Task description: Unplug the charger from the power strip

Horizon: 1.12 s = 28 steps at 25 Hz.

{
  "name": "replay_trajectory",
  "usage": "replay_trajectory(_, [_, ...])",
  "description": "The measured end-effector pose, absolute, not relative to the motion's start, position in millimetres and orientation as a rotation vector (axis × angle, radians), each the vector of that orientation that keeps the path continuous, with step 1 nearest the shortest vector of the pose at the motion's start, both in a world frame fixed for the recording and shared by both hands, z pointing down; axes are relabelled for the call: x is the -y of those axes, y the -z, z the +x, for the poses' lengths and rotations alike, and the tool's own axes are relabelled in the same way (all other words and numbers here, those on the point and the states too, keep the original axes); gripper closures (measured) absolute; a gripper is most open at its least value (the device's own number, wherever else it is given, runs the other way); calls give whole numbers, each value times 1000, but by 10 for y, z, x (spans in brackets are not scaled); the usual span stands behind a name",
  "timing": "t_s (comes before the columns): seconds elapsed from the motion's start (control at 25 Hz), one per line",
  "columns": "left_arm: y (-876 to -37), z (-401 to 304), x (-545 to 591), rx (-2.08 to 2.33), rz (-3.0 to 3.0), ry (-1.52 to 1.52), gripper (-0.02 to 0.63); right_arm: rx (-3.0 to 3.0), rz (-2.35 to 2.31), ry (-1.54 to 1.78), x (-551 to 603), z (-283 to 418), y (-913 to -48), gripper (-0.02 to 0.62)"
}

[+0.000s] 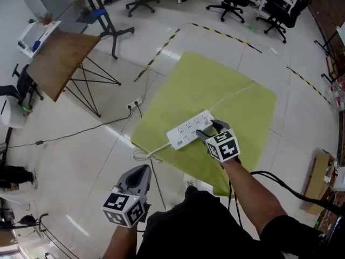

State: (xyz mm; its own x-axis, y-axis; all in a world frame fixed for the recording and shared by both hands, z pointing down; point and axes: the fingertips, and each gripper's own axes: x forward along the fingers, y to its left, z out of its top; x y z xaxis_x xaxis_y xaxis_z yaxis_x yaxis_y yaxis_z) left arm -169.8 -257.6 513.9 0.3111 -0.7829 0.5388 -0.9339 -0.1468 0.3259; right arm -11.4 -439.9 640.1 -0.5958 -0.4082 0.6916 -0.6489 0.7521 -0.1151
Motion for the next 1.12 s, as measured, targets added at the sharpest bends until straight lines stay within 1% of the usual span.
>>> replay_trajectory(0.16, [-5148, -1668, 2569, 1497, 1991, -307, 600, 2173, 581, -540, 3718, 116, -6551, 319])
replay_trajectory(0.44, [-5160, -1575, 2441, 1447, 2025, -302, 600, 1932, 363, -420, 2809, 368, -6935, 318])
replay_trajectory(0.76, [-5196, -1527, 2198, 1440, 2024, -297, 600, 1849, 386, -371, 2719, 504, -7217, 313])
replay_trajectory(1.12, [-5135, -1811, 2019, 1520, 1964, -276, 600, 1855, 393, -341, 2773, 410, -7232, 314])
